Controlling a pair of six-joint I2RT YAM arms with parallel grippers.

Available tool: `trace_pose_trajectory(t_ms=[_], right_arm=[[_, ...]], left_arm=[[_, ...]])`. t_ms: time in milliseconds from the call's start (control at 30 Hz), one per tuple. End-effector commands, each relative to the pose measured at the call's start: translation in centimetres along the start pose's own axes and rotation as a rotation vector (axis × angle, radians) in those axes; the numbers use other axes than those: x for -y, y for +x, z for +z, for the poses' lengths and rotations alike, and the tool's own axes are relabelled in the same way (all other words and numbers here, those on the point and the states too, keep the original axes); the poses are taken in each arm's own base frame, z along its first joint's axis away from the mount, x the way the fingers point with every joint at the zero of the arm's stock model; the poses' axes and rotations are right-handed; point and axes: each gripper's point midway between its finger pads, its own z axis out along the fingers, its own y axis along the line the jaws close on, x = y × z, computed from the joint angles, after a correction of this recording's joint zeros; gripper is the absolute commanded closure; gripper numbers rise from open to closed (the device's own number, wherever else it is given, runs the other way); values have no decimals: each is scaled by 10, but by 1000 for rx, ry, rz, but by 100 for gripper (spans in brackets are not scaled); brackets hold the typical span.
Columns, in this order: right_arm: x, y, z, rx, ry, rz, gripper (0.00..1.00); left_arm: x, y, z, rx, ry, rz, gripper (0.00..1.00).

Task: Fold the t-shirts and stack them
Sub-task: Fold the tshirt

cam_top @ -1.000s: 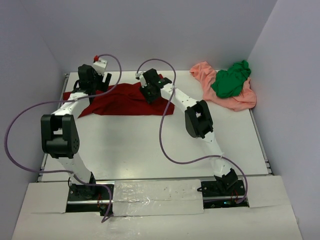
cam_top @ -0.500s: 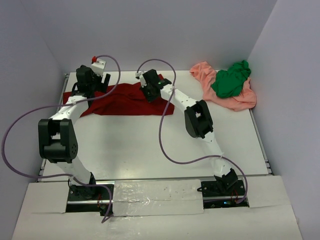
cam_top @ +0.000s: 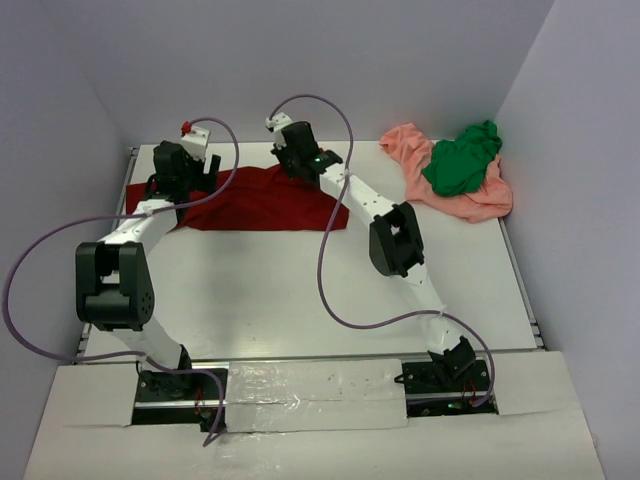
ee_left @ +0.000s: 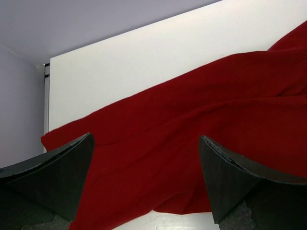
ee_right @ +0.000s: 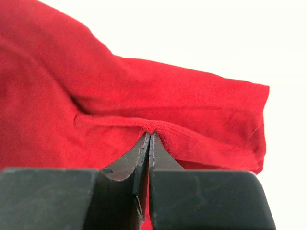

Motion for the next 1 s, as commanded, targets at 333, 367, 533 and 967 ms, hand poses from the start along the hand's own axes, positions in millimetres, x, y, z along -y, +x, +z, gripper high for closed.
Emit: trace_pose_trajectory(t_ms=[333,367,533,967], right_arm=[[15,-64,29,318,255,-31,10],[12,-63,29,319,256,-53,0],[7,-61,26,308,249,-62,0],[29,-19,-34,52,177,47,100]], left_arm=[[-3,-35,-12,118,-5,-51,1],[-2,-35,-11,117,-3,-51,1],[2,-31,-10,109,-3,-48,1],[35,-18,-20,55,150,-109,3]])
